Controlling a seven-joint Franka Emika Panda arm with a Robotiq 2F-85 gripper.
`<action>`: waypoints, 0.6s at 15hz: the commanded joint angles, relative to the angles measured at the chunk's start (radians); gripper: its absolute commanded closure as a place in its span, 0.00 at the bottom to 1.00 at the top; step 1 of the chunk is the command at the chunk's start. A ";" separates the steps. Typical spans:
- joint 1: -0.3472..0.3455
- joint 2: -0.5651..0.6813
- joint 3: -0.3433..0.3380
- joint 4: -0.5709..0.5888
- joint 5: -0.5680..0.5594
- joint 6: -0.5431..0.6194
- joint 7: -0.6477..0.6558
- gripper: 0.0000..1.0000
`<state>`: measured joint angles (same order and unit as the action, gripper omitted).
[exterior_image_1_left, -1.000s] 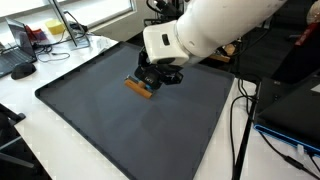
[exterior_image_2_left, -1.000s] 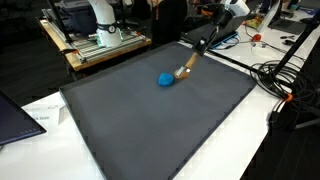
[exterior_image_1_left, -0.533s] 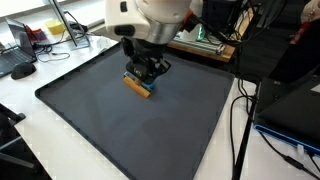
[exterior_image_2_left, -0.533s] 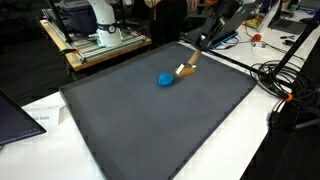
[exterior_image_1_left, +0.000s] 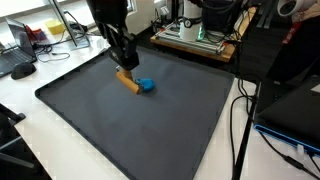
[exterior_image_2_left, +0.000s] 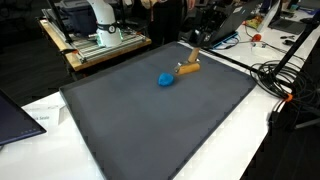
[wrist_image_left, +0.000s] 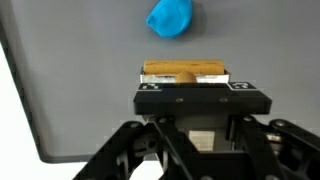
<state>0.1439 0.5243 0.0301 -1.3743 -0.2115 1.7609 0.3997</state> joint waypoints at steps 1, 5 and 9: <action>-0.075 -0.125 -0.010 -0.129 0.125 0.082 -0.064 0.78; -0.152 -0.210 -0.022 -0.239 0.238 0.161 -0.144 0.78; -0.210 -0.280 -0.038 -0.351 0.341 0.240 -0.226 0.78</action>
<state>-0.0354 0.3366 0.0030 -1.6021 0.0446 1.9333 0.2386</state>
